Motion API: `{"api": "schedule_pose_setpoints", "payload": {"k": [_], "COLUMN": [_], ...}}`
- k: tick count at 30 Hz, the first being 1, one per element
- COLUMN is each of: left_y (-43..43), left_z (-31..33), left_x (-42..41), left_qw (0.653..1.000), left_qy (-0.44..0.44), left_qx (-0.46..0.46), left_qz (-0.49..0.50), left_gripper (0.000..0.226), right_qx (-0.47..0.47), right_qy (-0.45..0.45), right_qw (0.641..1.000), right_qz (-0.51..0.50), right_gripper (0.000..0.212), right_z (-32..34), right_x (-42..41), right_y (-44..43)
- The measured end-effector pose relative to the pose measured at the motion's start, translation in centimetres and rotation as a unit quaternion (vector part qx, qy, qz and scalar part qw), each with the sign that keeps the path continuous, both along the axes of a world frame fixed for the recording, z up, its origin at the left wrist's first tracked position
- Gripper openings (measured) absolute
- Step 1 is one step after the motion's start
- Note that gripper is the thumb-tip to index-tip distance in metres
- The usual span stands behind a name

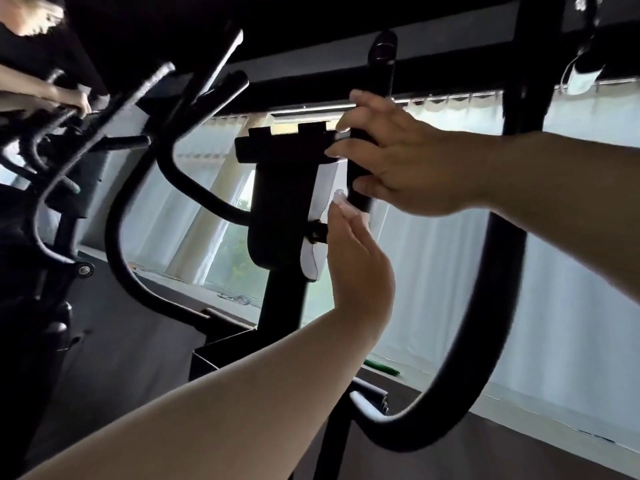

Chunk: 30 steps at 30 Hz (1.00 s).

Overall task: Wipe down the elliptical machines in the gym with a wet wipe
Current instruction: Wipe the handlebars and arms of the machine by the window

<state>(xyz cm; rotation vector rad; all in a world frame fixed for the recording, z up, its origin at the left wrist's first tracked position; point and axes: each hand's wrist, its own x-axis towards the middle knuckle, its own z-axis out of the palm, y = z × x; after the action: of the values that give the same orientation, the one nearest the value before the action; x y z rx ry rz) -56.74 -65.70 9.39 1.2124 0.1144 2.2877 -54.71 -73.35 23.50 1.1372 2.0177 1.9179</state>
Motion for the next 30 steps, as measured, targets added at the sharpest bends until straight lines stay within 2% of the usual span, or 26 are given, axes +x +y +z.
{"api": "schedule_pose_setpoints", "payload": {"k": [3, 7, 10, 12, 19, 20, 22, 24, 27, 30], "left_y": [-0.2, -0.4, 0.8, 1.8, 2.8, 2.2, 1.1, 0.8, 1.2, 0.9], "left_z": [0.6, 1.6, 1.1, 0.4, -0.3, 0.2, 0.8, 1.0, 0.9, 0.4], "left_x": [-0.5, -0.3, 0.3, 0.8, 1.8, 1.6, 1.3, 1.1, 0.8, 0.7], "left_qw": [1.0, 0.997, 0.998, 0.998, 0.993, 0.992, 0.991, 0.995, 0.994, 0.99], "left_qy": [-0.017, -0.067, -0.046, -0.041, 0.02, 0.026, 0.031, 0.009, -0.008, -0.012], "left_qx": [-0.014, 0.003, -0.024, -0.038, -0.1, -0.096, -0.078, -0.061, -0.088, -0.107], "left_qz": [-0.015, 0.035, 0.04, 0.033, -0.059, -0.084, -0.106, -0.073, -0.065, -0.093], "left_gripper": [0.015, 0.012, 0.017, 0.01, 0.012, 0.016, 0.039, 0.046, 0.041, 0.027], "right_qx": [-0.002, 0.017, 0.033, 0.048, 0.065, 0.062, 0.062, 0.066, 0.066, 0.071], "right_qy": [-0.025, -0.023, -0.035, -0.06, -0.063, -0.056, -0.036, -0.018, -0.016, -0.018], "right_qw": [1.0, 1.0, 0.999, 0.997, 0.996, 0.996, 0.997, 0.997, 0.997, 0.997], "right_qz": [0.004, 0.004, 0.015, 0.005, -0.018, -0.016, -0.014, -0.029, -0.029, -0.016], "right_gripper": [0.077, 0.067, 0.076, 0.079, 0.083, 0.08, 0.068, 0.056, 0.058, 0.071], "right_z": [0.2, 0.2, -0.3, -0.4, -0.4, -0.5, -0.5, -0.5, -0.5, -0.6], "right_x": [-0.3, -0.2, -0.1, -0.2, -0.2, -0.2, -0.3, -0.3, -0.3, -0.5], "right_y": [-0.2, 0.0, 0.6, 0.9, 1.2, 1.2, 1.2, 1.1, 1.3, 1.4]}}
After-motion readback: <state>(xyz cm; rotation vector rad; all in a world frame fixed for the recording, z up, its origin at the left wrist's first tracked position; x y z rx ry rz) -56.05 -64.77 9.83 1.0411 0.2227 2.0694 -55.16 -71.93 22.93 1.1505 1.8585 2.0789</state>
